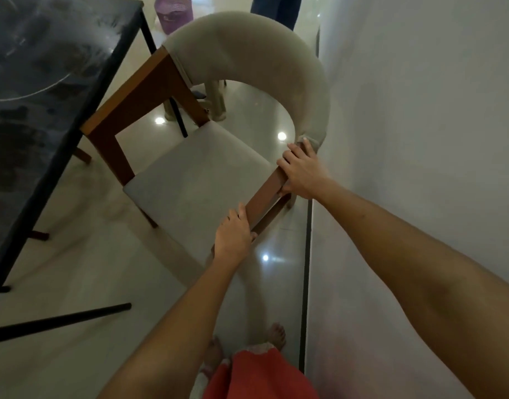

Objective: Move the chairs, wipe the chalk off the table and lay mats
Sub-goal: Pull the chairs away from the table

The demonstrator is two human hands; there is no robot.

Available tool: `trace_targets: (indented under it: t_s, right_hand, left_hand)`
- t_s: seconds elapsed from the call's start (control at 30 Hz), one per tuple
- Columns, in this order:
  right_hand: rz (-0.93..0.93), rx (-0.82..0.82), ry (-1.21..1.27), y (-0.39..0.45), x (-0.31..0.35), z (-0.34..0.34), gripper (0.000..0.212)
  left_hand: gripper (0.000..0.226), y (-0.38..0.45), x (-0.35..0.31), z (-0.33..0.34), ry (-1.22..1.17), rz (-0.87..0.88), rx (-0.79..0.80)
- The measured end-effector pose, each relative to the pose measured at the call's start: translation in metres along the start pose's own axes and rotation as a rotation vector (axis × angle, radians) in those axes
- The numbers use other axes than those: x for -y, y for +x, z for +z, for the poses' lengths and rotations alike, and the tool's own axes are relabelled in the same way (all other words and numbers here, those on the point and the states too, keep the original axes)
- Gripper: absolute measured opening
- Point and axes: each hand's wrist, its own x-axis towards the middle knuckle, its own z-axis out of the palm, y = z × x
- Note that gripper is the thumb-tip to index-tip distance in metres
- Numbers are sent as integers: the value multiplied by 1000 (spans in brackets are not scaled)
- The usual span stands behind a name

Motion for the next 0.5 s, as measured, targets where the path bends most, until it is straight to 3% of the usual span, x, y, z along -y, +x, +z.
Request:
trace_targets:
  t_s: [0.17,0.37,0.5]
  right_hand:
    - [-150,125,-153,28,-5,-16,93]
    - [-245,87,-222,30,-8,-24,82]
    - [-261,86,-237,22,-4,-27,85]
  left_hand:
    - [70,9,6,-5,24,-57,164]
    - [77,5,9,-4,100,-98,142]
    - [78,2,13,-2,95,-88,145]
